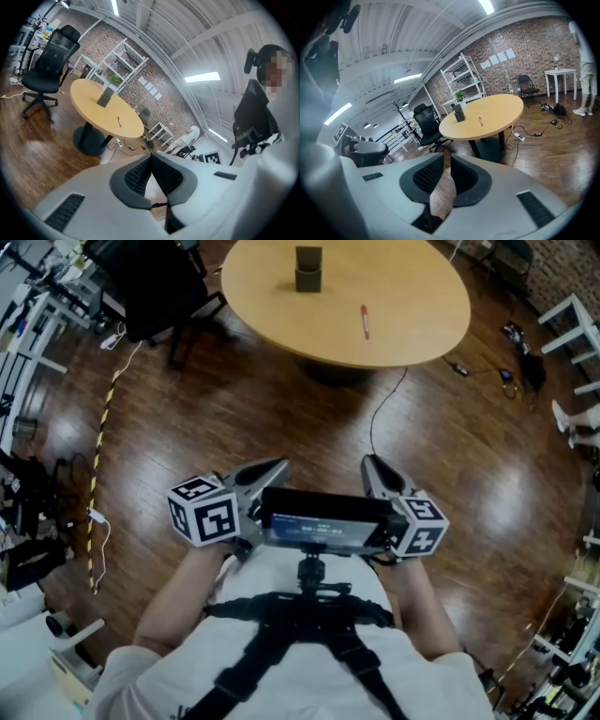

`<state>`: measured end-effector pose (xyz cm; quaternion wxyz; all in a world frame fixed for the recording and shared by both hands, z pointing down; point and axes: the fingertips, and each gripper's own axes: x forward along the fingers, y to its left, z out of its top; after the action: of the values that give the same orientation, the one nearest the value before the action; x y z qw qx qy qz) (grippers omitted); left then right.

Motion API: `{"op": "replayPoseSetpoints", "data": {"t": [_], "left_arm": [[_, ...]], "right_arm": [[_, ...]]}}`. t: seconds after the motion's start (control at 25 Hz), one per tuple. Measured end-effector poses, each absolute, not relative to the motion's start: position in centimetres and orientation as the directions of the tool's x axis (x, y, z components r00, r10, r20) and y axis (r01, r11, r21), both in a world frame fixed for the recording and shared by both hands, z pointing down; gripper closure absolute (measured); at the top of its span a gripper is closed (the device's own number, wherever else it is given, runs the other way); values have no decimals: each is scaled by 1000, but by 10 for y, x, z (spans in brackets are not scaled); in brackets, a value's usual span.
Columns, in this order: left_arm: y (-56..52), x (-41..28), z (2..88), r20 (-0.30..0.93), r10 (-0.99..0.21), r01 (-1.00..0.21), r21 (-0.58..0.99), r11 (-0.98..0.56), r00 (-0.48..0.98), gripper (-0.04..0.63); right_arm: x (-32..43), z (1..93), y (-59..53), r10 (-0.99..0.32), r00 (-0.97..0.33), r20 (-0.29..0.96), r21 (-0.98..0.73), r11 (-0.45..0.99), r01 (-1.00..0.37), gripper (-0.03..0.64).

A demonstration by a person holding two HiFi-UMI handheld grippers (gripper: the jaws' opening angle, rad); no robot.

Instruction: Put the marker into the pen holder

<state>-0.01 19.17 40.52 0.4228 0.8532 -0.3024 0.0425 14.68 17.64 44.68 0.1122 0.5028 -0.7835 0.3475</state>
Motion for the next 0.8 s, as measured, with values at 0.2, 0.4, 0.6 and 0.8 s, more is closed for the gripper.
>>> {"op": "replayPoseSetpoints", "data": {"t": [0.2, 0.4, 0.6, 0.8], "left_arm": [[186, 4, 399, 322, -479, -550, 684, -479, 817, 598], [178, -3, 399, 307, -488, -543, 693, -474, 817, 598], [156, -20, 403, 278, -474, -509, 715, -479, 836, 598], [105, -32, 409, 260, -428, -468, 724, -507, 865, 599]], "right_arm": [[150, 450, 171, -710, -468, 526, -437, 247, -865, 563], [143, 460, 162, -695, -476, 538, -443, 247, -862, 563], [121, 460, 141, -690, -476, 545, -431, 257, -865, 563], [115, 465, 96, -714, -428, 555, -421, 203, -884, 563]]}}
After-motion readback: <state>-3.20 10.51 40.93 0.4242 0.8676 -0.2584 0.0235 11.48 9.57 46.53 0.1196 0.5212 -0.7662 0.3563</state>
